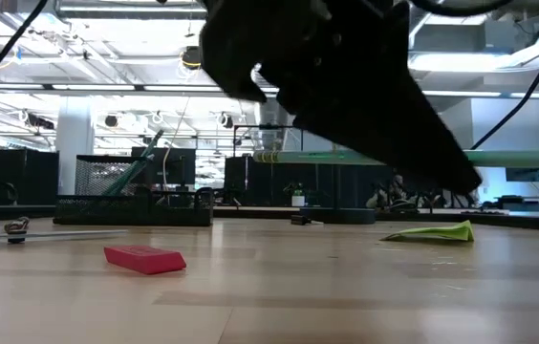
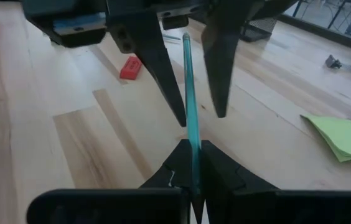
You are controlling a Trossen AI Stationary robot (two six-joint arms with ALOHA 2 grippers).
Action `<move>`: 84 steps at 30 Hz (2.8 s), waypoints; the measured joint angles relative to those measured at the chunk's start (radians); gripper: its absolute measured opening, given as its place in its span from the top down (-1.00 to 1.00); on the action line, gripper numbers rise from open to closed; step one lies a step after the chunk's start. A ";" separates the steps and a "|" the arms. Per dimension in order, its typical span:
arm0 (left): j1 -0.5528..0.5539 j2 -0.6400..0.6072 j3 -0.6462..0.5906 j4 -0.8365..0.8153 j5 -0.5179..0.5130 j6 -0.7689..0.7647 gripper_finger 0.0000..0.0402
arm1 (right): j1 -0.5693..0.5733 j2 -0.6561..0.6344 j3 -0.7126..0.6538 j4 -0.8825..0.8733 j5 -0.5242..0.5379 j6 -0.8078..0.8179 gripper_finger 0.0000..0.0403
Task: Pick and place office supplies into organizer
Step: Put the blue pencil into the black desk organizer
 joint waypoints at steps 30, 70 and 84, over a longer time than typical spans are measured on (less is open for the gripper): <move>-0.003 -0.008 0.001 -0.176 -0.268 -0.320 0.95 | 0.076 -0.001 0.290 -0.292 0.000 -0.109 0.78; 0.155 -0.901 -0.313 -1.260 -0.839 -1.047 0.95 | 0.075 -0.001 0.334 -0.198 -0.056 -0.154 0.90; 0.039 -1.478 -0.978 -0.445 -1.135 -0.899 0.95 | 0.059 -0.001 0.333 -0.201 -0.050 -0.182 0.89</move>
